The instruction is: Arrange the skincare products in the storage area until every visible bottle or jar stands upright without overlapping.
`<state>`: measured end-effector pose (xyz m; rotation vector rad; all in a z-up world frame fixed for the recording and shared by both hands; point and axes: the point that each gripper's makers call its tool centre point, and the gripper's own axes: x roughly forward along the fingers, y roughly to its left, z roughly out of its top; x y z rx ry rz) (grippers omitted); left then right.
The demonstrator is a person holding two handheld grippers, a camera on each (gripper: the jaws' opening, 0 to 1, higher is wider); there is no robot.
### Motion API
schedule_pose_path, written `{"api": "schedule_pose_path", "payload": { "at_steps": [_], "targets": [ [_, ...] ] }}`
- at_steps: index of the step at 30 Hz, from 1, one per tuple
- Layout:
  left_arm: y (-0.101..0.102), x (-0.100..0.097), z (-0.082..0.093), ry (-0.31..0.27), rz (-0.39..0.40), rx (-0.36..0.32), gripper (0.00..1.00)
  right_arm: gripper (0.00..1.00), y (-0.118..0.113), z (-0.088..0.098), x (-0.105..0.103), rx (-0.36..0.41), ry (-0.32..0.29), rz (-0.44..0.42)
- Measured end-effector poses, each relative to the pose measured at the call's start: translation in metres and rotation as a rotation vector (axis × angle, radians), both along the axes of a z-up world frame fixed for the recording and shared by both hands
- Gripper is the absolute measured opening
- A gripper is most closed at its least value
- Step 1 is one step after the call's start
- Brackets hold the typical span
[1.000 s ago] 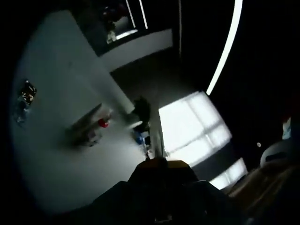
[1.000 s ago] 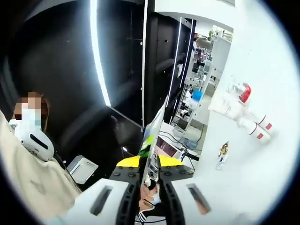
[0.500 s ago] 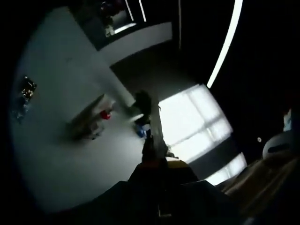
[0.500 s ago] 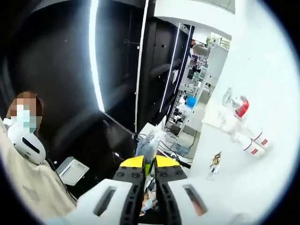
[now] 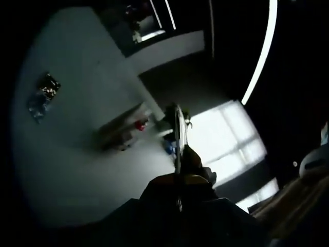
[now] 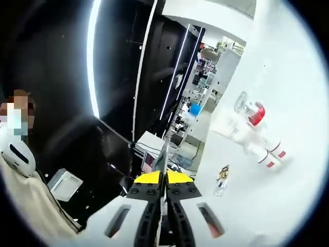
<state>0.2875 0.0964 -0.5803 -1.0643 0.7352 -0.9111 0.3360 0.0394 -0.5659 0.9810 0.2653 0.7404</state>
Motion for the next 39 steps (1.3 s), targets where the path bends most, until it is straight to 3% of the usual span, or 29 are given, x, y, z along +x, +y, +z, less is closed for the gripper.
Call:
{"api": "schedule_pose_path", "payload": {
  "at_steps": [5, 10, 19, 30, 35, 39],
  "targets": [
    [0.006, 0.001, -0.019, 0.053, 0.021, 0.03, 0.0, 0.03, 0.007, -0.021, 0.004, -0.16, 0.001, 0.003],
    [0.01, 0.001, -0.03, 0.09, 0.028, 0.055, 0.0, 0.03, 0.014, -0.041, 0.005, -0.383, -0.061, 0.025],
    [0.012, 0.004, -0.046, 0.138, 0.038, 0.066, 0.0, 0.08, 0.017, -0.062, 0.01, -0.647, -0.14, 0.051],
    [0.014, 0.011, -0.052, 0.161, 0.056, 0.035, 0.0, 0.14, 0.009, -0.066, 0.014, -0.608, -0.11, 0.063],
    [0.018, 0.023, -0.052, 0.191, 0.104, -0.015, 0.0, 0.25, 0.008, -0.065, 0.014, -0.576, -0.109, 0.063],
    [0.018, 0.028, -0.059, 0.192, 0.099, 0.009, 0.0, 0.27, 0.009, -0.067, 0.01, -0.568, -0.103, 0.078]
  ]
}}
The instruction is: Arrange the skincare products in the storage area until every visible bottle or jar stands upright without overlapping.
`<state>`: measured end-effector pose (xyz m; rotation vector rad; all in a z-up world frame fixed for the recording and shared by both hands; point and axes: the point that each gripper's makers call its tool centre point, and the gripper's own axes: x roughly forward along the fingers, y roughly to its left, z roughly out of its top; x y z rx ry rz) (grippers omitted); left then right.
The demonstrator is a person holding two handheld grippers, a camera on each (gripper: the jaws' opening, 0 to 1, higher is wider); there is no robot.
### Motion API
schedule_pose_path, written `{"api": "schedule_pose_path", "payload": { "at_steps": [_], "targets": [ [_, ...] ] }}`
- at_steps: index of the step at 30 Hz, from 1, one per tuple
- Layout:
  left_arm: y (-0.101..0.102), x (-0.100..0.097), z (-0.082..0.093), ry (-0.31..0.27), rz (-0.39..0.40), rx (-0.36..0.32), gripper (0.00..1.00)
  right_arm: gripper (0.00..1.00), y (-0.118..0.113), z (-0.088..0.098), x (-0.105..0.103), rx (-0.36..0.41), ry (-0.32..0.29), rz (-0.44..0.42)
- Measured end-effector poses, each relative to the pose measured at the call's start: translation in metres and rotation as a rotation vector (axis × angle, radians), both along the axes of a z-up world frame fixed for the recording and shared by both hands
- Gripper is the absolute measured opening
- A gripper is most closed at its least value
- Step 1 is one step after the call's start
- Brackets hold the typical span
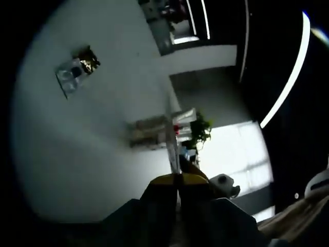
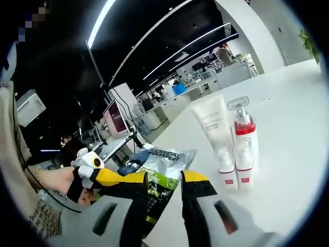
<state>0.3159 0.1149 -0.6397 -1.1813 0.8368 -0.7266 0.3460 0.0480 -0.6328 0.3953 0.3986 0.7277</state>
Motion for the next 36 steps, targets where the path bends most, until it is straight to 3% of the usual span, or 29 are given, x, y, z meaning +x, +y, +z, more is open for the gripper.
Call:
{"api": "schedule_pose_path", "payload": {
  "at_steps": [12, 36],
  "targets": [
    [-0.004, 0.016, -0.016, 0.026, 0.011, 0.013, 0.0, 0.49, -0.007, -0.013, -0.006, -0.035, 0.026, -0.015],
    [-0.012, 0.043, -0.064, 0.069, -0.009, 0.107, 0.0, 0.77, -0.04, -0.027, -0.007, -0.08, 0.052, -0.092]
  ]
}}
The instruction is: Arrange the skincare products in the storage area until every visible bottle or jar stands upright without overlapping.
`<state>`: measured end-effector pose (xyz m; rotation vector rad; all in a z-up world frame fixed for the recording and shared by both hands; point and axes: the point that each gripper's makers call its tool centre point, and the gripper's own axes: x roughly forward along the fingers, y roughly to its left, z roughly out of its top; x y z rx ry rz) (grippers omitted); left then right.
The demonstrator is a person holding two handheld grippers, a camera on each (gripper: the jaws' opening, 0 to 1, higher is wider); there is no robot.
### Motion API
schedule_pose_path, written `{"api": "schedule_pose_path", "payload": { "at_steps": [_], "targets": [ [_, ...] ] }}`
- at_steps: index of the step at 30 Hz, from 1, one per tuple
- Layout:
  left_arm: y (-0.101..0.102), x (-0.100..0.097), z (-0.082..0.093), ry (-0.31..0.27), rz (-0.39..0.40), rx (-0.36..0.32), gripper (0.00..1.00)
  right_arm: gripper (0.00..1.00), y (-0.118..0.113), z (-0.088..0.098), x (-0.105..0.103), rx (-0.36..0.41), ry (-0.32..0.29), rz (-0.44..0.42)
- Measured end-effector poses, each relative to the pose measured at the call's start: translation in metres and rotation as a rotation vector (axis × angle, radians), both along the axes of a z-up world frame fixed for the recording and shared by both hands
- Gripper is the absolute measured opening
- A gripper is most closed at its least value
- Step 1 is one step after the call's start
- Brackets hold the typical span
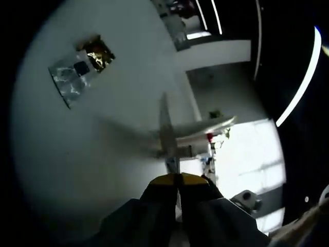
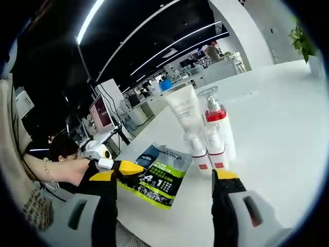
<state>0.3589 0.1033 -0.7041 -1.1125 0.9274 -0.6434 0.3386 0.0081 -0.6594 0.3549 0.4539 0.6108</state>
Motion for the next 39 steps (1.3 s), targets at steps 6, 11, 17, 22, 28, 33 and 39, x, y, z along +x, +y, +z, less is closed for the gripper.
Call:
{"api": "schedule_pose_path", "payload": {
  "at_steps": [6, 11, 17, 22, 28, 33, 39],
  "targets": [
    [-0.001, 0.005, -0.011, 0.007, -0.005, 0.03, 0.0, 0.81, -0.008, -0.002, -0.002, -0.012, 0.005, -0.013],
    [-0.001, 0.01, -0.017, 0.011, -0.004, 0.045, 0.0, 0.85, -0.016, -0.004, -0.004, -0.029, 0.008, -0.025],
    [-0.001, 0.014, -0.026, 0.016, -0.008, 0.064, 0.0, 0.89, -0.023, -0.006, -0.005, -0.038, 0.011, -0.04],
    [0.001, 0.015, -0.034, 0.028, 0.0, 0.087, 0.0, 0.93, -0.027, -0.006, -0.005, -0.044, 0.009, -0.05],
    [0.004, 0.016, -0.042, 0.03, -0.002, 0.139, 0.0, 0.96, -0.03, -0.008, -0.007, -0.048, 0.016, -0.057],
    [0.007, 0.018, -0.049, 0.015, -0.004, 0.192, 0.0, 0.99, -0.03, -0.007, -0.008, -0.045, 0.018, -0.057],
    [0.011, 0.019, -0.053, -0.046, -0.022, 0.288, 0.0, 0.99, -0.031, -0.009, -0.01, -0.049, 0.023, -0.056]
  ]
}}
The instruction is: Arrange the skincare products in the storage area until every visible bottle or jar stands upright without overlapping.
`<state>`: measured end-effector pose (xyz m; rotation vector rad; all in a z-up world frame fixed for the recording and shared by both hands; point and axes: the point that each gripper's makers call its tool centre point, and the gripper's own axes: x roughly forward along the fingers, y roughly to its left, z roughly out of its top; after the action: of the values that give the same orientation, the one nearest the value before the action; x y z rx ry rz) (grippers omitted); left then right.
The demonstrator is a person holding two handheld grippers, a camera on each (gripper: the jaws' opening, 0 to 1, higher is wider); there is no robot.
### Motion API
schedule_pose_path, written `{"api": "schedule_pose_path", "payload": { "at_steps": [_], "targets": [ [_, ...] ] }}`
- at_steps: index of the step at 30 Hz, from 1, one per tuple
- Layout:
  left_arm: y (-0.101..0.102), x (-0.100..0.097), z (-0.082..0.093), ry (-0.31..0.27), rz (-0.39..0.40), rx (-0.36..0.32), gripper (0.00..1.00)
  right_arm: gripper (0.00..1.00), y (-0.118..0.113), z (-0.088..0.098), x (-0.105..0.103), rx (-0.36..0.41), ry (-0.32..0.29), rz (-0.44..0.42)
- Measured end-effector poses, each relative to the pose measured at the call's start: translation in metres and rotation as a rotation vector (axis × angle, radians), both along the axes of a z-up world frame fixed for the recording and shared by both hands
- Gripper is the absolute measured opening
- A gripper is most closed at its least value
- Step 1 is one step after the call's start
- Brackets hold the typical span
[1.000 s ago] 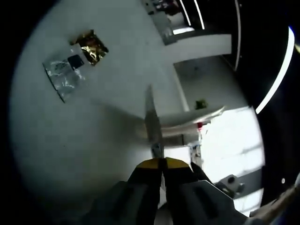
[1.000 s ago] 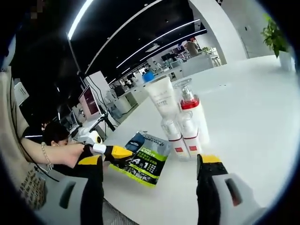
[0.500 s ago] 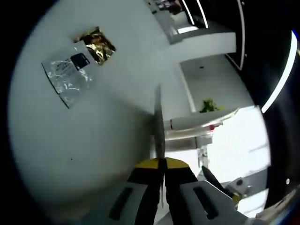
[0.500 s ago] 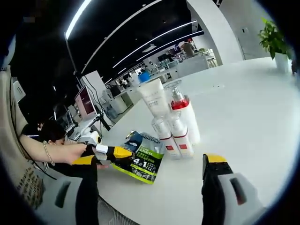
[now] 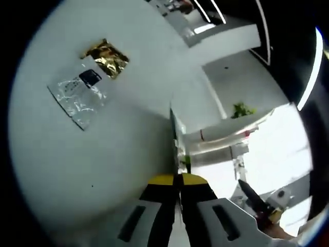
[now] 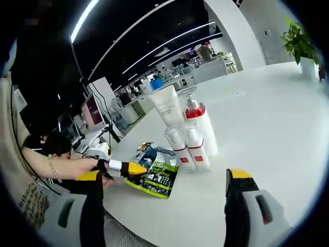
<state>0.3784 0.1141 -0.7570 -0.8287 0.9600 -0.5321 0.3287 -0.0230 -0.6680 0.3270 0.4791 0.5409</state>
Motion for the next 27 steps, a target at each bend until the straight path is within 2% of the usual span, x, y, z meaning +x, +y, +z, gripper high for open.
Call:
{"api": "schedule_pose_path", "payload": {
  "at_steps": [4, 6, 14, 17, 23, 27],
  "targets": [
    [0.005, 0.002, -0.004, -0.039, -0.015, 0.072, 0.02, 0.99, -0.001, -0.001, -0.001, 0.0, 0.004, -0.006],
    [0.008, 0.003, -0.007, -0.066, -0.033, 0.13, 0.03, 0.99, -0.001, -0.001, -0.001, 0.003, 0.007, -0.009],
    [0.013, 0.006, -0.008, -0.16, -0.089, 0.257, 0.1, 0.99, -0.001, -0.001, -0.001, 0.004, 0.011, -0.008],
    [0.014, 0.007, -0.009, -0.187, -0.118, 0.306, 0.11, 0.99, -0.002, -0.001, -0.001, 0.006, 0.008, -0.013],
    [0.017, 0.005, -0.011, -0.208, -0.144, 0.359, 0.15, 0.99, -0.002, -0.001, -0.001, 0.006, 0.008, -0.014],
    [0.024, 0.007, -0.011, -0.252, -0.179, 0.436, 0.2, 0.99, -0.001, -0.001, -0.001, 0.005, 0.01, -0.011]
  ]
}}
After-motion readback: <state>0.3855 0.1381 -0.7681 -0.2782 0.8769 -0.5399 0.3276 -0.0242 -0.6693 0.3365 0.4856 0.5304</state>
